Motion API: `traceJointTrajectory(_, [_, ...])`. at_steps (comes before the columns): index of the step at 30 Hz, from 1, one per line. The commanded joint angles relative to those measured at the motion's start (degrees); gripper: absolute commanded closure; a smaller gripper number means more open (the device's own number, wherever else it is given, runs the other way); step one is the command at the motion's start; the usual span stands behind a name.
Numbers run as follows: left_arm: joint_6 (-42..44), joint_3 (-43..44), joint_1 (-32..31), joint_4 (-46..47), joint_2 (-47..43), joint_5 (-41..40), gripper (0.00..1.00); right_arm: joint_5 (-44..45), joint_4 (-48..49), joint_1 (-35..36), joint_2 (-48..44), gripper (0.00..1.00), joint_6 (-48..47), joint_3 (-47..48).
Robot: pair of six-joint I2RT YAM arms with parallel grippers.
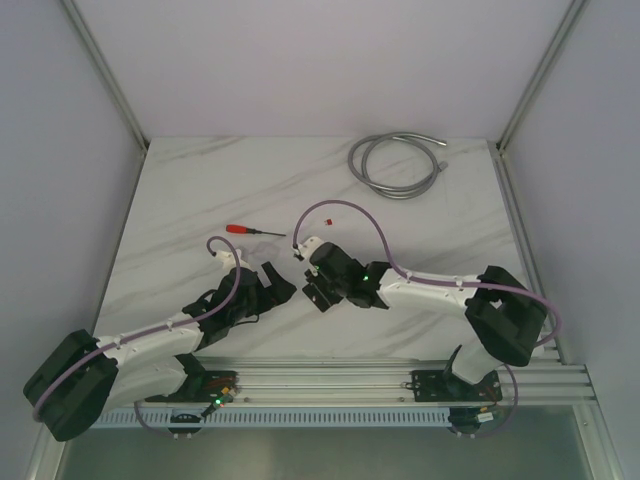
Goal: Snap on the fuse box
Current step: Install the fuse at the fuse box base.
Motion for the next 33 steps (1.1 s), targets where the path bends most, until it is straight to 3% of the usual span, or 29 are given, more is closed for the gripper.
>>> traceJointTrajectory(1, [0.0, -0.31, 0.27, -0.58, 0.27, 1.09, 0.0, 1.73, -3.67, 0.43, -0.69, 0.74, 4.29, 3.48])
traceJointTrajectory(18, [0.13, -0.34, 0.39, -0.71, 0.05, 1.47, 0.0, 2.46, -10.66, 0.43, 5.12, 0.82, 7.8, 8.65])
traceJointTrajectory(33, [-0.89, -0.66, 0.41, -1.03, -0.77, 0.89, 0.0, 5.14, -14.77, 2.72, 9.37, 0.99, 7.19, 12.02])
